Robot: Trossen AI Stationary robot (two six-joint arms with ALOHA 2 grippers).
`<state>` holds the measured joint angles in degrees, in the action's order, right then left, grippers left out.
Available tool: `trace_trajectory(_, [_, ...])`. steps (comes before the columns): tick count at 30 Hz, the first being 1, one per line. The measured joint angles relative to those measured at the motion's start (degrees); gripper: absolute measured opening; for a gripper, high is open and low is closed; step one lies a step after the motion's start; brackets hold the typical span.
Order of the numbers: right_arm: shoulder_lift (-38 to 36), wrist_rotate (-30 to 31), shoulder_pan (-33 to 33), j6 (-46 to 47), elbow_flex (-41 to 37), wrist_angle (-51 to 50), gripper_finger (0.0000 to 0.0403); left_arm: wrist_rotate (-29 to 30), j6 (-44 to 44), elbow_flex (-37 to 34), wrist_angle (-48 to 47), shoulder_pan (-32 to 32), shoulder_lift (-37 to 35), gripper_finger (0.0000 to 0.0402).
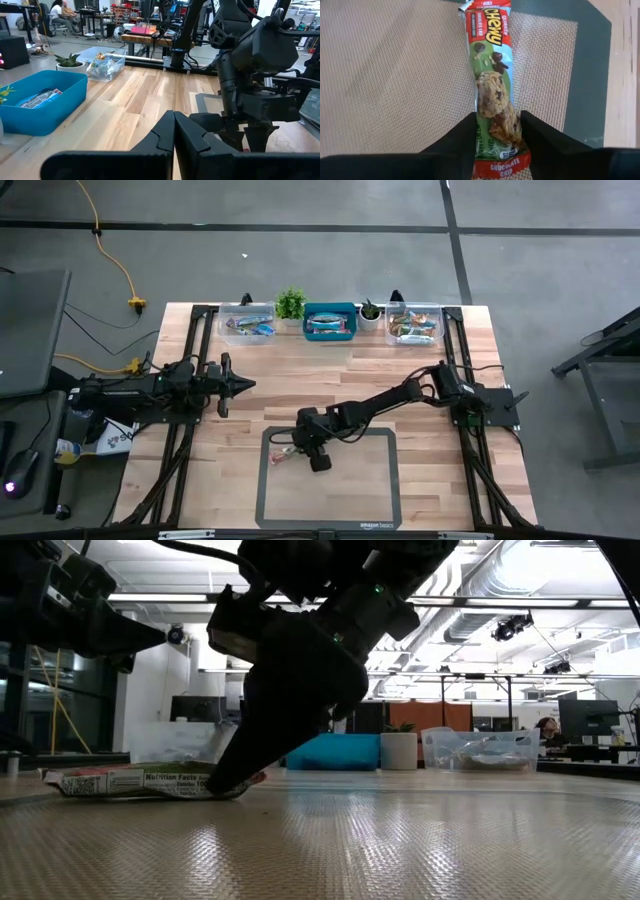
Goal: Pick and place Granola Bars by type
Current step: Put the red granola bar into the blue bin
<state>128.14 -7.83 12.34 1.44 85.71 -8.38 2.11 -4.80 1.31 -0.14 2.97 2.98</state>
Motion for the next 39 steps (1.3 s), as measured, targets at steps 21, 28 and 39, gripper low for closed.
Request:
trace_trajectory(21, [0.3, 1.5, 1.3, 3.7, 5.4, 3.3, 0.008, 0.0, 0.0, 0.0, 0.0, 0.0, 0.0, 0.0001])
trace_trajectory(28, [0.3, 4.2, 2.6, 1.5, 12.0, 3.5, 0.008, 0.0, 0.0, 0.0, 0.0, 0.0, 0.0, 0.0001])
trace_trajectory(39, [0.2, 12.1, 3.9, -1.4, 24.9, 3.5, 0.008, 0.0, 0.0, 0.0, 0.0, 0.0, 0.0, 0.0001])
